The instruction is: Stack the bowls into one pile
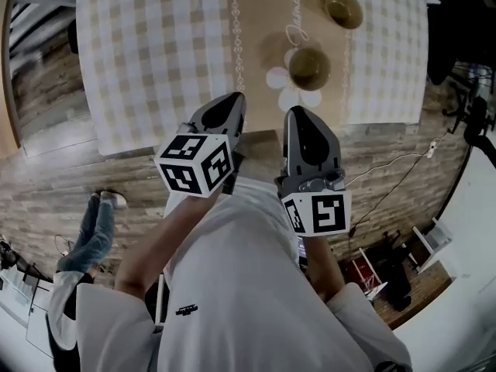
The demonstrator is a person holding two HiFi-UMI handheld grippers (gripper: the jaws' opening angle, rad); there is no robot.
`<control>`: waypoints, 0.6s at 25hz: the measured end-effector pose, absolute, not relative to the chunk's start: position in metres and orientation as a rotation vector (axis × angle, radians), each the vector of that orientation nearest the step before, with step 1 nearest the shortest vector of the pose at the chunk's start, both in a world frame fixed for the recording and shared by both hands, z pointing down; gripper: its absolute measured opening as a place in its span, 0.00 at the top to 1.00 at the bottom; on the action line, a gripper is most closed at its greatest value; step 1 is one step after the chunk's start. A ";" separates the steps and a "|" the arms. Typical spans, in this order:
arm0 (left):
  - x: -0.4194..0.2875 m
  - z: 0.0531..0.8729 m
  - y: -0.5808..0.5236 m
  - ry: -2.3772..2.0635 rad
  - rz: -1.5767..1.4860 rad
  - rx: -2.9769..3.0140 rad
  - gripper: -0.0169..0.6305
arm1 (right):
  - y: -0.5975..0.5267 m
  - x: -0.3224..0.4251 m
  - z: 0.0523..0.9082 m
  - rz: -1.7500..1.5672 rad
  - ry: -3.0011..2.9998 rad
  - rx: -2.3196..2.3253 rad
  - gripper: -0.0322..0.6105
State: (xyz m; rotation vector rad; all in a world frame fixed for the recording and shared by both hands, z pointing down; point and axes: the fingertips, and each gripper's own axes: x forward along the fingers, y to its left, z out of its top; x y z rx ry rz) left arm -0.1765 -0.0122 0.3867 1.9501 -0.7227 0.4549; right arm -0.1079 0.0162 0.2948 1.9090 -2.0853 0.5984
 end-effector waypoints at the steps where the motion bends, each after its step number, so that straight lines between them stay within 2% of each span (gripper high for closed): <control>1: -0.175 0.388 -0.012 -0.754 0.438 1.933 0.94 | 0.014 -0.105 0.296 0.590 -2.115 1.868 0.89; 6: -0.134 0.397 0.000 -0.844 0.408 1.886 0.94 | 0.018 -0.060 0.303 0.573 -2.195 1.757 0.89; 13: 0.014 0.406 0.046 -0.935 0.396 1.839 0.94 | 0.061 0.088 0.301 0.553 -2.300 1.602 0.89; 15: 0.033 0.408 0.056 -0.963 0.390 1.816 0.94 | 0.067 0.110 0.297 0.541 -2.320 1.578 0.89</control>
